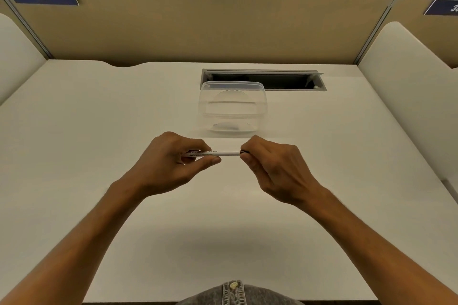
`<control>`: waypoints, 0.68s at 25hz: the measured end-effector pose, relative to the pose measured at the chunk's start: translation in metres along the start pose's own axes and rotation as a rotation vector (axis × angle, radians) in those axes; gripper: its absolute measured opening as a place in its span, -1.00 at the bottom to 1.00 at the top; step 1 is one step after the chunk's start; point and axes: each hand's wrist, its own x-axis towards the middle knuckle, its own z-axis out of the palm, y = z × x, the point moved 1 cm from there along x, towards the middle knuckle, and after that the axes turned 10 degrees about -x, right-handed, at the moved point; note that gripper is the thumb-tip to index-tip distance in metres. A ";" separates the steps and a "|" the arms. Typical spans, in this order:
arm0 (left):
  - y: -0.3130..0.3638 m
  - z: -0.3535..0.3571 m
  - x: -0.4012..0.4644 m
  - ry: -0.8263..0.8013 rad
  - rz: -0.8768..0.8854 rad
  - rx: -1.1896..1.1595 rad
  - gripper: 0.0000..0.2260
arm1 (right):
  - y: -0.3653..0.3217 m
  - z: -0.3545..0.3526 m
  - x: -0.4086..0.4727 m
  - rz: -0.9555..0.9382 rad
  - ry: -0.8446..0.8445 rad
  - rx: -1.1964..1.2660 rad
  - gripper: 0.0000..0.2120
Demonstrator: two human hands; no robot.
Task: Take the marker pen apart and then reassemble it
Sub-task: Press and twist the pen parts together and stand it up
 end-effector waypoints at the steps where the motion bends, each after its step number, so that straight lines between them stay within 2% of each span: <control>1: -0.001 0.000 0.000 -0.016 -0.012 -0.025 -0.69 | 0.000 0.000 0.000 -0.017 -0.003 0.005 -0.75; 4: -0.003 0.001 -0.001 -0.021 -0.016 -0.053 -0.69 | -0.003 -0.001 -0.001 0.025 -0.047 0.087 -0.74; 8: 0.000 0.002 -0.002 0.026 0.006 0.034 -0.69 | -0.006 0.002 -0.001 0.175 -0.145 0.267 -0.73; 13: 0.005 0.002 -0.001 0.025 0.116 0.325 -0.65 | -0.008 0.008 0.000 0.519 -0.347 0.820 -0.66; 15: 0.003 0.003 -0.002 0.019 0.101 0.279 -0.65 | -0.008 0.007 -0.001 0.510 -0.353 0.762 -0.66; 17: 0.000 0.002 -0.001 0.015 0.037 0.176 -0.64 | -0.009 0.006 -0.003 0.396 -0.294 0.496 -0.68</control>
